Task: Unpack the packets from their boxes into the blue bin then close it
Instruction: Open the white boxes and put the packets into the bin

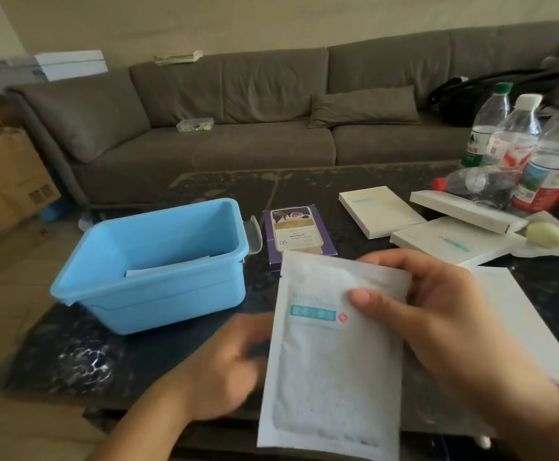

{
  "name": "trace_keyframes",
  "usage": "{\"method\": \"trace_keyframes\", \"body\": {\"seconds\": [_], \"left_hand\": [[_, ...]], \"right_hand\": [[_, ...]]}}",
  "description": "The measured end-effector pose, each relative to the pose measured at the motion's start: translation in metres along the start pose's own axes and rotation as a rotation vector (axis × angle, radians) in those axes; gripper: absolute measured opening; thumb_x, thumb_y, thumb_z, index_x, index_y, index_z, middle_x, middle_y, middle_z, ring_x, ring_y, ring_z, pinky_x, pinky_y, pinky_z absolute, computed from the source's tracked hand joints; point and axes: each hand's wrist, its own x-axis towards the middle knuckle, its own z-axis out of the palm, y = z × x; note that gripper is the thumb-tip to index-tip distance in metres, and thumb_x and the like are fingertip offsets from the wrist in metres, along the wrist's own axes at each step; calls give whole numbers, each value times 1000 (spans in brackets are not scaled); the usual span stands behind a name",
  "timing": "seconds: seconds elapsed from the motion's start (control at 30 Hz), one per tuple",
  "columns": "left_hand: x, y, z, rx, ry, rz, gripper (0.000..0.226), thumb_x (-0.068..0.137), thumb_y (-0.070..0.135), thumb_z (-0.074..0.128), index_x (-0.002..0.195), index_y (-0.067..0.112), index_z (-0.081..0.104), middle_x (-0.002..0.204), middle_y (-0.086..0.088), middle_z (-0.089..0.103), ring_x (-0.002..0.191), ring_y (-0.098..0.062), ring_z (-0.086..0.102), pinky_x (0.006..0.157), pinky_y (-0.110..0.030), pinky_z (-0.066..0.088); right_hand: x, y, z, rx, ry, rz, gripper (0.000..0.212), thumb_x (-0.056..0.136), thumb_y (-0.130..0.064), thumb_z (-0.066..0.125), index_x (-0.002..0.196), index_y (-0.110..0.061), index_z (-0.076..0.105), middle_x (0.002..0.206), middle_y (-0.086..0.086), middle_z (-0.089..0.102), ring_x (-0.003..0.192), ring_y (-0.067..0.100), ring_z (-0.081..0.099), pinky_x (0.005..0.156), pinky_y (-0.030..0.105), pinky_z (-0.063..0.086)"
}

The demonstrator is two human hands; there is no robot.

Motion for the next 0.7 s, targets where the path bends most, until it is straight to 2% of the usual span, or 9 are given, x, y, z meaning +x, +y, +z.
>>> {"method": "trace_keyframes", "body": {"seconds": [0.07, 0.13, 0.2, 0.27, 0.33, 0.43, 0.53, 0.63, 0.7], "left_hand": [[2, 11, -8, -224, 42, 48, 33, 94, 32, 47, 107, 25, 76, 109, -6, 75, 101, -20, 71, 78, -29, 57], [4, 21, -12, -237, 99, 54, 38, 89, 49, 51, 95, 22, 77, 95, -5, 77, 84, -17, 72, 64, -25, 54], [7, 19, -13, -153, 160, 20, 16, 89, 33, 68, 93, 21, 77, 96, 1, 78, 90, -12, 73, 71, -23, 57], [8, 19, -12, -149, 260, -24, 19, 86, 21, 69, 101, 14, 75, 102, 3, 78, 98, -14, 73, 82, -30, 58], [7, 19, -16, -205, 370, -35, 25, 82, 26, 69, 103, 15, 74, 101, 3, 77, 97, -15, 73, 84, -37, 58], [4, 18, -23, -271, 465, -45, 20, 85, 24, 68, 103, 19, 74, 99, 5, 77, 94, -13, 74, 78, -37, 60], [-2, 19, -36, -341, 530, 11, 32, 75, 40, 74, 98, 17, 75, 98, 1, 78, 93, -16, 74, 75, -36, 59], [-10, 23, -59, -298, 685, 135, 42, 69, 50, 76, 91, 14, 75, 91, 0, 78, 89, -17, 74, 67, -30, 59], [-16, 24, -75, -271, 829, 210, 42, 70, 51, 69, 90, 14, 73, 89, 3, 77, 87, -16, 74, 62, -23, 57]], "right_hand": [[18, 9, 6, 47, -22, 171, 32, 67, -18, 77, 98, -14, 69, 89, 10, 77, 81, 29, 75, 72, 43, 62], [26, 19, 14, 150, -11, 248, 39, 69, -14, 76, 106, -13, 66, 96, 12, 76, 86, 32, 75, 82, 53, 58], [31, 21, 23, 227, 5, 303, 41, 70, -15, 74, 110, -14, 65, 101, 12, 76, 89, 32, 74, 85, 55, 57], [35, 26, 27, 247, -3, 366, 41, 74, -24, 71, 115, -21, 64, 104, 6, 76, 91, 28, 74, 84, 53, 58], [34, 30, 32, 217, -104, 458, 43, 76, -35, 70, 117, -25, 64, 106, 3, 75, 93, 27, 74, 81, 48, 60], [35, 30, 40, 133, -254, 504, 34, 80, -22, 69, 113, -14, 68, 100, 6, 77, 90, 25, 75, 69, 35, 60], [48, 20, 48, -46, -361, 467, 29, 79, -14, 71, 109, -14, 69, 95, 2, 78, 86, 21, 75, 68, 30, 60], [72, -7, 60, -212, -489, 379, 25, 74, -17, 73, 98, -18, 72, 88, -2, 78, 79, 16, 76, 64, 24, 60], [93, -27, 75, -268, -514, 260, 27, 73, -20, 72, 100, -20, 73, 90, -3, 78, 80, 16, 76, 67, 28, 61]]}}
